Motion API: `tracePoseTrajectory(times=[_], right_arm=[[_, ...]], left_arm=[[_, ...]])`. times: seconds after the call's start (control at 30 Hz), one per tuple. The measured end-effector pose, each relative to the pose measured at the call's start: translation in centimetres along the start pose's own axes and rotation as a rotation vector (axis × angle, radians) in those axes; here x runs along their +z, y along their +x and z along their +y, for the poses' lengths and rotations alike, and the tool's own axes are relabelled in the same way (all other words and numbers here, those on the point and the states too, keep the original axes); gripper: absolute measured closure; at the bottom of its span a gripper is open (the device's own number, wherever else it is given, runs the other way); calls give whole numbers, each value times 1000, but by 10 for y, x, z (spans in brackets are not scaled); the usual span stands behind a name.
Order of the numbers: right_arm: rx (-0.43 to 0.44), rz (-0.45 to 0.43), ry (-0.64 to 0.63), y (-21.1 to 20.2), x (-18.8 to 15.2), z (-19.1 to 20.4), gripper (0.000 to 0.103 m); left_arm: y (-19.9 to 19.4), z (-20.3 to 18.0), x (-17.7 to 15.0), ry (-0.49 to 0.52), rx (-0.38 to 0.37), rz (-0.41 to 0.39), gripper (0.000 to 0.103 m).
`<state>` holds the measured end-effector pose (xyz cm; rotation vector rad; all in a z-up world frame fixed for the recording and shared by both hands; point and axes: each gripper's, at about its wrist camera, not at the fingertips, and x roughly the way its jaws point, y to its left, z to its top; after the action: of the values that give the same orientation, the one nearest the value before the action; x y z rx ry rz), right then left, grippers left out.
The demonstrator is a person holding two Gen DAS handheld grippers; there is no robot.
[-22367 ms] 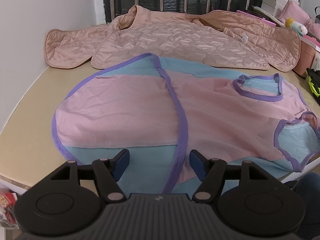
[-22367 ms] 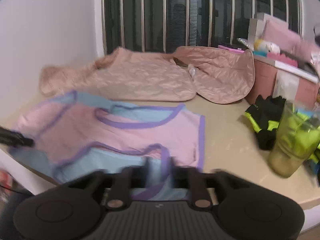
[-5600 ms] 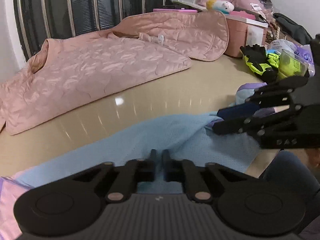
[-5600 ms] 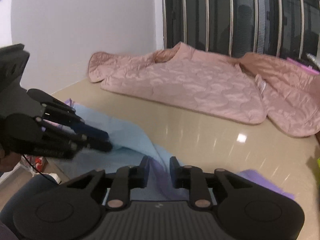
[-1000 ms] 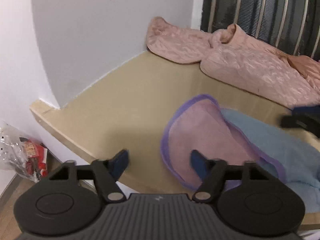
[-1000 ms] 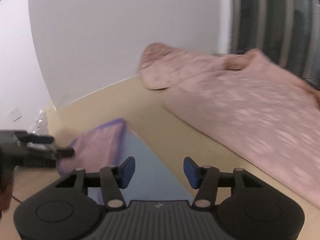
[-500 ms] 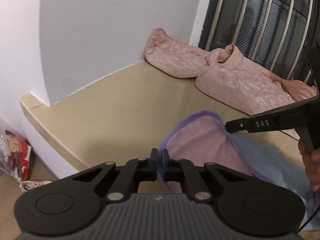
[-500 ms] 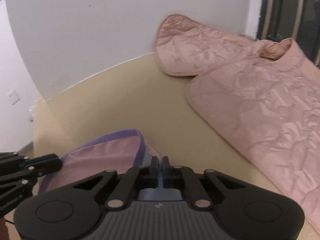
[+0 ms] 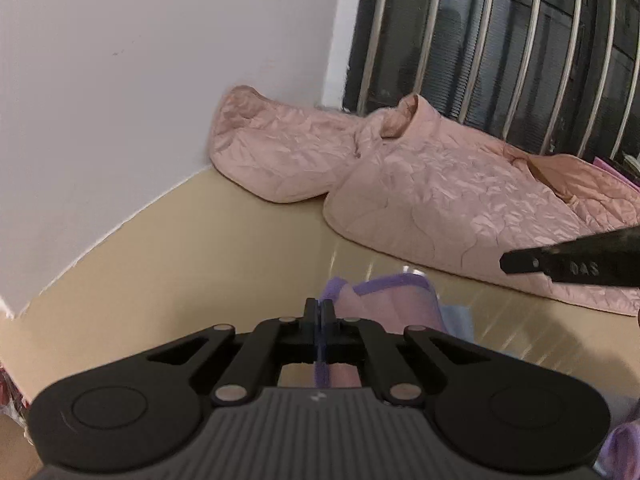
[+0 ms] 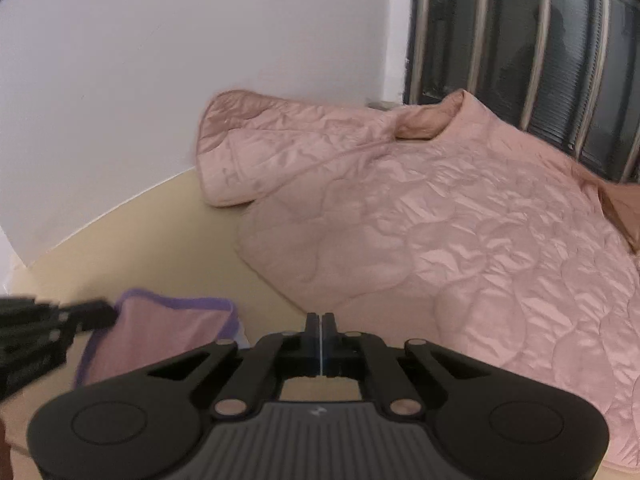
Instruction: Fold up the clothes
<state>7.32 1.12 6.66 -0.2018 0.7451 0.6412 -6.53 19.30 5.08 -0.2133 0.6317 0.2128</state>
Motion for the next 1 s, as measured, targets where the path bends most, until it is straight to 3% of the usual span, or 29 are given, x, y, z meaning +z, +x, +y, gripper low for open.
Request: tracePoseTrajectory(times=[0.07, 0.1, 0.13, 0.17, 0.3, 0.37, 0.4, 0.43, 0.47, 0.5, 0.63, 0.77, 0.9, 1.0], right_arm=[[83, 10, 19, -1, 0, -10, 89], [111, 19, 6, 4, 0, -6, 75], [139, 27, -7, 9, 1, -2, 69], [166, 35, -21, 13, 1, 2, 66], [179, 86, -70, 38, 4, 25, 70], [158, 105, -82, 45, 5, 30, 81], [145, 110, -88, 46, 3, 32, 96], [132, 116, -95, 47, 2, 34, 99], [120, 119, -102, 47, 1, 36, 99], [107, 112, -107, 44, 0, 36, 100], [8, 40, -79, 26, 4, 23, 101], [-111, -27, 7, 3, 12, -12, 101], [-244, -74, 96, -19, 19, -54, 101], [-322, -76, 209, -28, 24, -98, 102]], left_arm=[[-4, 3, 5, -9, 6, 24, 81], [-10, 7, 1, -9, 13, 26, 51], [-14, 10, -5, -14, 31, 36, 35], [-17, 13, -11, -17, 47, 62, 35], [-18, 8, -30, 14, 73, 130, 36], [-17, 1, -34, 43, 71, 133, 42], [-17, -3, -35, 55, 58, 130, 54], [-17, -6, -35, 60, 26, 121, 65], [-14, -10, -36, 67, 13, 112, 87], [-11, -13, -37, 74, 2, 103, 95], [6, -19, -23, 62, -36, 83, 101], [28, -37, 15, 88, -101, -14, 101], [61, -85, 66, 209, -170, -108, 101], [100, -117, 100, 223, -185, -121, 100]])
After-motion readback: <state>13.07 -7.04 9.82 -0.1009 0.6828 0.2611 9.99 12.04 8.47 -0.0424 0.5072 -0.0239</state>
